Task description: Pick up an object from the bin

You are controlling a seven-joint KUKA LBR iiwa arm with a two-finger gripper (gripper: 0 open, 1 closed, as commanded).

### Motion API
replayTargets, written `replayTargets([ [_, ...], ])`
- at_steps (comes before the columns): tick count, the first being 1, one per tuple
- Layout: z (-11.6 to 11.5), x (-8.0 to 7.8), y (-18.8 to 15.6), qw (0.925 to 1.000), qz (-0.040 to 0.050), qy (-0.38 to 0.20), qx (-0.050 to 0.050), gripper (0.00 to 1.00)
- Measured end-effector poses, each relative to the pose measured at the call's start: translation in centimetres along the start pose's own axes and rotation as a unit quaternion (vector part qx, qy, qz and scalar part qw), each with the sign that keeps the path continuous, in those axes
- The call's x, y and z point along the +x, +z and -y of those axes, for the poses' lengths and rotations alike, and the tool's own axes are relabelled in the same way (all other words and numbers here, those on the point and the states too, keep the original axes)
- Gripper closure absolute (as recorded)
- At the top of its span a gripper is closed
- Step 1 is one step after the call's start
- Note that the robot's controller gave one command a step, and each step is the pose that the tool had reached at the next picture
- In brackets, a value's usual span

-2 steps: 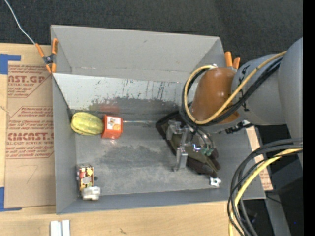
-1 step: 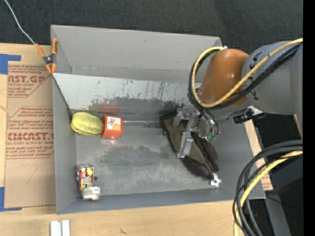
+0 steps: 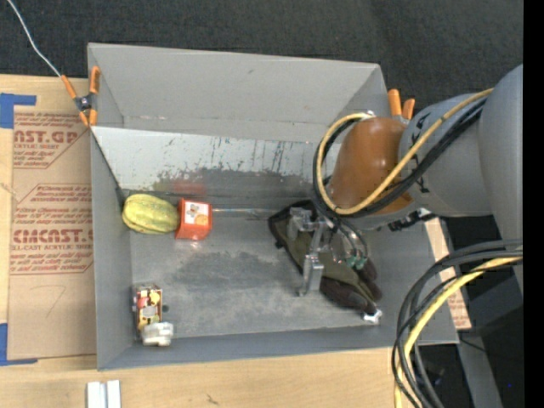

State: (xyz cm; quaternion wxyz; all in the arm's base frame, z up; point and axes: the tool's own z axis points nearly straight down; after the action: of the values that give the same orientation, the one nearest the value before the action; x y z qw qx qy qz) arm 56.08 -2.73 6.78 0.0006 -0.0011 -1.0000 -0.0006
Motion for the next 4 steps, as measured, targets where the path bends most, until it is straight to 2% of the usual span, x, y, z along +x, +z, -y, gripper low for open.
replayTargets([
  [1,2.8,-0.1,-0.2,0.9883,0.0038,0.152,-0.002,0.00],
  [2,0.0,-0.1,-0.1,1.0000,0.0026,0.000,0.000,1.00],
  [4,0.0,0.0,-0.6,1.0000,0.0006,0.000,0.000,1.00],
])
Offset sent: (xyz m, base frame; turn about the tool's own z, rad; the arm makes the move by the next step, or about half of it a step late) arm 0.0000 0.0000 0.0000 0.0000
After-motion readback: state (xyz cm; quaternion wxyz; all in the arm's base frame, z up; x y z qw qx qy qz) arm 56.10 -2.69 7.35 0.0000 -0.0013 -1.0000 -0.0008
